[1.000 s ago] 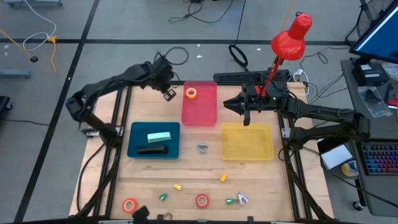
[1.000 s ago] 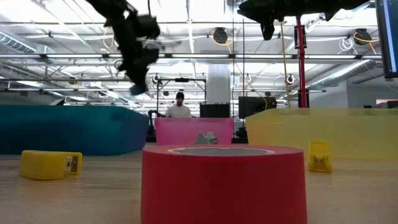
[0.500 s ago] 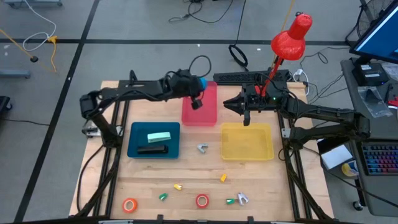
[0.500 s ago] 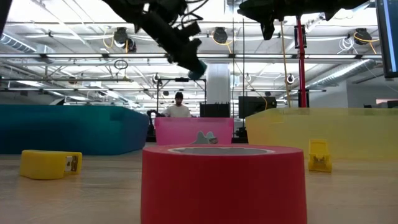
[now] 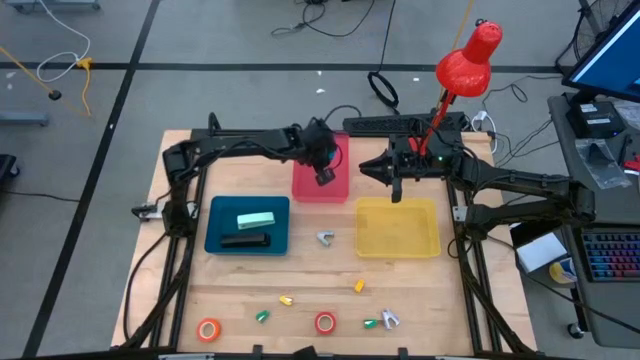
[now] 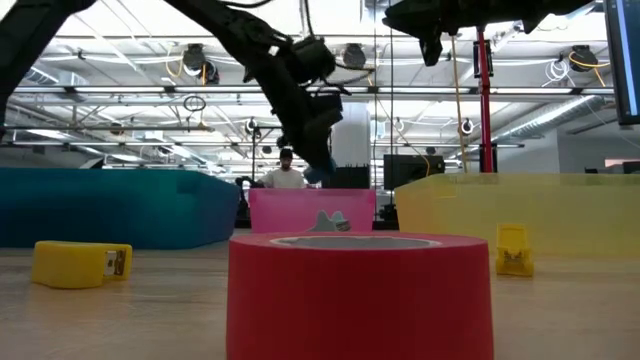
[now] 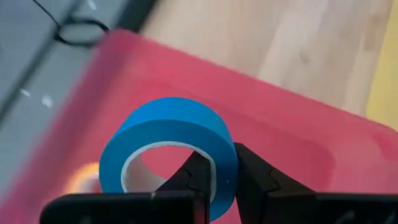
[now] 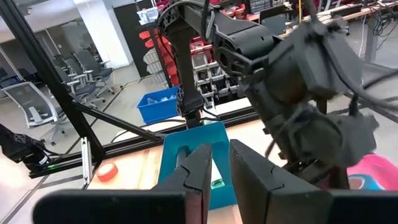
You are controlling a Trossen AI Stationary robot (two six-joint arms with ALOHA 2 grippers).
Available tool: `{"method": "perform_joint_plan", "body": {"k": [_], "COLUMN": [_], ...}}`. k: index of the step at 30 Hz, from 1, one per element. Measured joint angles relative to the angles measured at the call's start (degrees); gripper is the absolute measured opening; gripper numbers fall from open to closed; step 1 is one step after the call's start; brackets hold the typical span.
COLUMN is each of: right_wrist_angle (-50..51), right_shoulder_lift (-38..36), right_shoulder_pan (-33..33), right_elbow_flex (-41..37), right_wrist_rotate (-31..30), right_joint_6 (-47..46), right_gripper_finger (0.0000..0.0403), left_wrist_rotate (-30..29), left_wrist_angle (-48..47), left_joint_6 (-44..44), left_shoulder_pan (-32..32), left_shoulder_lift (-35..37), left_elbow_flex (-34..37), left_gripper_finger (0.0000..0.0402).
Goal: Pick and place Stapler, Stapler remover, tape
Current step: Put the blue tape into the pink bin
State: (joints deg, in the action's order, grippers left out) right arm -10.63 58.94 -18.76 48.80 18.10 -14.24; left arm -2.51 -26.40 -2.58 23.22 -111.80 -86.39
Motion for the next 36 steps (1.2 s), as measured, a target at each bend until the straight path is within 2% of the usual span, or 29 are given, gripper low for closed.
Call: {"method": "perform_joint_plan", "body": {"k": [5, 8, 16, 27, 36], "right_wrist_angle": [0.2, 0.2, 0.2, 0.1, -0.1], "right_shoulder_lift": [0.0, 0.0, 0.0, 0.0, 0.0], "right_shoulder_pan": [0.0, 0.0, 0.0, 0.1, 0.1], "right_elbow_flex": [0.0, 0.0, 0.0, 0.0, 0.0], "right_wrist_rotate": [-0.2, -0.4, -1.7, -1.6, -1.6], "right_joint_6": [0.1, 0.2, 0.0, 0.0, -0.2], "right_gripper_finger": [0.0047, 0.0047, 0.0047, 0.0047, 0.0047], "left_wrist_rotate": [4.1, 4.5, 3.4, 5.1, 3.2], "left_wrist_angle": [-8.4, -12.3, -14.2, -13.7, -14.0], "left_joint_6": [6.6, 8.2, 12.2, 13.5, 13.7], "left_shoulder_pan": [0.1, 0.0, 0.9, 1.4, 1.2], "left_shoulder_lift": [-2.0, -2.4, -2.5, -6.5, -6.4], "left_elbow_flex": [-0.9, -0.9, -0.9, -0.9, -0.8], "left_gripper_finger": [0.0038, 0.0038, 0.0039, 0.005, 0.006]}}
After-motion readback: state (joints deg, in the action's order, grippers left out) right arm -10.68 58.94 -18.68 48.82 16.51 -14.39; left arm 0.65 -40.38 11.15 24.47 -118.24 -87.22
